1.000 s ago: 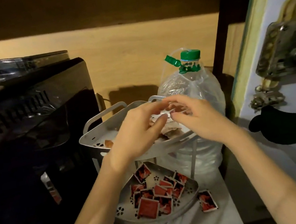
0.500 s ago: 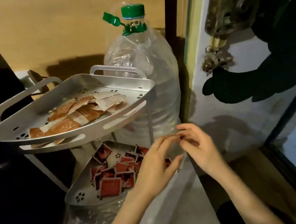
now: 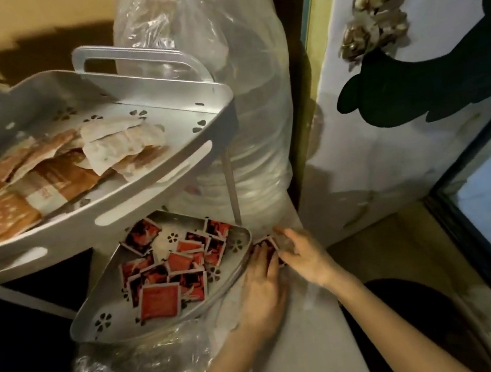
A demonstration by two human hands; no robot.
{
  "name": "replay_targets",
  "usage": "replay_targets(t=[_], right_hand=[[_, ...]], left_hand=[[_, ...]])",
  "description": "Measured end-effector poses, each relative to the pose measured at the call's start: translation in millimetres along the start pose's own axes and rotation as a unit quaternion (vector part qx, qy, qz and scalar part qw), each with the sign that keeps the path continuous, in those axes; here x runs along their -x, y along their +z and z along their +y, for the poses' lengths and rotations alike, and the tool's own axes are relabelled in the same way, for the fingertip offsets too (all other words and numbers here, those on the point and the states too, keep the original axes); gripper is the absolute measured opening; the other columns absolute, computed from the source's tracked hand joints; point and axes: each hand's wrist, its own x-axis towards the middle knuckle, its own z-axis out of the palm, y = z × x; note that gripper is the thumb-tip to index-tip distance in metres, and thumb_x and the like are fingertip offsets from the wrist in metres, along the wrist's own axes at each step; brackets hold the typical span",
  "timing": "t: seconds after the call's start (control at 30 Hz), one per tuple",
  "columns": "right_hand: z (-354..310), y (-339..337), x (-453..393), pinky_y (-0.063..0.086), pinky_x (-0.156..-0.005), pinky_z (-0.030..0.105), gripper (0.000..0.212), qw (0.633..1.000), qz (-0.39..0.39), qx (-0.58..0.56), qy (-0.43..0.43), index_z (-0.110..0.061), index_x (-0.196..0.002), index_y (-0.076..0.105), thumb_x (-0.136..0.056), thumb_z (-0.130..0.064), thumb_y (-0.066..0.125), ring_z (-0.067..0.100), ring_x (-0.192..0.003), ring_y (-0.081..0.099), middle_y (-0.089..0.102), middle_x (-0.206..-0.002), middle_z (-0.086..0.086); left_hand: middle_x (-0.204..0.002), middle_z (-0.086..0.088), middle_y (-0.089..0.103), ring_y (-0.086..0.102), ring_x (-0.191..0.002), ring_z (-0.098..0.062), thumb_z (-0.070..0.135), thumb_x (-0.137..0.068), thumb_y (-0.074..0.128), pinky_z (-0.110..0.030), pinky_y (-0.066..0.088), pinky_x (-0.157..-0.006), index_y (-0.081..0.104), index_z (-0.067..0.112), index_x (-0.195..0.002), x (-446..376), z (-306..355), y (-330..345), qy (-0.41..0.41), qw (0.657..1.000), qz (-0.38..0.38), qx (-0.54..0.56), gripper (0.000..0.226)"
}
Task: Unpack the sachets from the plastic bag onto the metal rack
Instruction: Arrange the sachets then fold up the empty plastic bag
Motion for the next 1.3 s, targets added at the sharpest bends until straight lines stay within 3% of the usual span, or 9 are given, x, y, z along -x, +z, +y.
replay_targets(t=[0.27,0.37,0.5,0.6,0.7,0.9,1.03,1.2,1.3], right_hand=[[-1.1,7.6,-2.4,0.030,-0.109,0.035,0.050,0.991,-0.024,0.130,-0.023,-0.015,-0.136,0.040,-0.087,-0.013,0.050,0.026,-0.129,0.036,0.048,-0.137,0.009],[-2.4,7.2,1.4,0.032,-0.108,0.037,0.051,0.995,-0.026,0.101,-0.002,-0.012,-0.135,0.041,-0.086,-0.013,0.054,0.027,-0.128,0.039,0.045,-0.136,0.011],[-2.7,5.2,9.9,0.044,-0.098,0.032,0.046,0.998,-0.017,0.009,0.063,-0.008,-0.127,0.052,-0.083,-0.010,0.062,0.027,-0.112,0.055,0.053,-0.123,0.013],[-2.8,3.3,15.7,0.050,-0.090,0.042,0.033,0.992,0.000,-0.079,0.100,0.003,-0.108,0.063,-0.076,0.002,0.065,0.035,-0.096,0.063,0.066,-0.102,0.022],[-4.0,3.2,22.2,0.052,-0.080,0.030,0.041,0.970,0.008,-0.185,0.157,0.004,-0.115,0.060,-0.074,0.010,0.063,0.025,-0.087,0.063,0.064,-0.091,0.012],[-29.9,-0.1,39.8,0.056,-0.068,0.025,0.029,0.903,0.005,-0.382,0.197,0.003,-0.113,0.057,-0.084,0.004,0.058,0.023,-0.080,0.064,0.061,-0.102,0.019],[-60.7,5.0,46.3,0.055,-0.065,0.019,0.026,0.946,-0.031,-0.293,0.137,-0.003,-0.112,0.059,-0.086,-0.003,0.057,0.018,-0.080,0.065,0.065,-0.092,0.009],[-103.6,17.4,42.9,0.054,-0.064,0.014,0.014,0.957,-0.044,-0.287,0.021,-0.019,-0.084,0.063,-0.085,-0.006,0.059,0.008,-0.074,0.066,0.067,-0.081,-0.001],[-124.0,37.8,27.6,0.053,-0.063,0.013,0.008,0.955,-0.028,-0.293,-0.032,-0.009,-0.083,0.065,-0.084,-0.003,0.060,0.010,-0.070,0.065,0.066,-0.078,0.002]], left_hand=[[-0.140,-0.019,0.044,0.036,-0.133,-0.031,0.036,-0.085,0.038,-0.037,0.018,-0.111,0.044,0.003,-0.133,-1.3,-9.4,7.2,-0.034,0.997,0.008,0.068,0.058],[-0.134,-0.018,0.049,0.042,-0.128,-0.030,0.035,-0.084,0.046,-0.037,0.034,-0.109,0.049,0.004,-0.128,-0.4,-12.2,6.6,-0.040,0.993,0.013,0.111,0.054],[-0.127,-0.015,0.055,0.051,-0.118,-0.027,0.020,-0.083,0.057,-0.033,0.040,-0.102,0.053,0.004,-0.122,2.4,-9.9,4.7,-0.023,0.990,0.024,0.140,0.042],[-0.128,-0.013,0.055,0.051,-0.118,-0.025,0.016,-0.083,0.053,-0.026,0.036,-0.103,0.055,0.005,-0.121,6.0,-4.7,0.1,-0.010,0.988,0.022,0.154,0.040],[-0.129,-0.013,0.055,0.052,-0.118,-0.025,0.013,-0.082,0.052,-0.019,0.032,-0.103,0.056,0.004,-0.121,13.1,-1.8,-7.6,-0.001,0.986,0.020,0.165,0.041],[-0.118,-0.005,0.065,0.060,-0.101,-0.009,0.009,-0.090,0.049,-0.002,0.036,-0.088,0.053,0.013,-0.126,33.3,1.7,-32.2,0.022,0.974,0.063,0.217,0.037],[-0.115,-0.002,0.066,0.062,-0.100,-0.007,0.009,-0.089,0.050,-0.020,0.047,-0.089,0.053,0.015,-0.126,50.0,-4.3,-55.0,0.009,0.965,0.111,0.236,0.038],[-0.114,-0.002,0.061,0.052,-0.104,0.003,0.014,-0.091,0.043,-0.004,0.040,-0.089,0.054,0.005,-0.122,60.4,-25.2,-97.1,0.015,0.957,0.171,0.235,0.034],[-0.120,-0.007,0.059,0.054,-0.113,-0.010,0.011,-0.088,0.048,-0.018,0.039,-0.100,0.057,0.005,-0.119,57.6,-51.4,-119.6,0.007,0.965,0.176,0.195,0.033]])
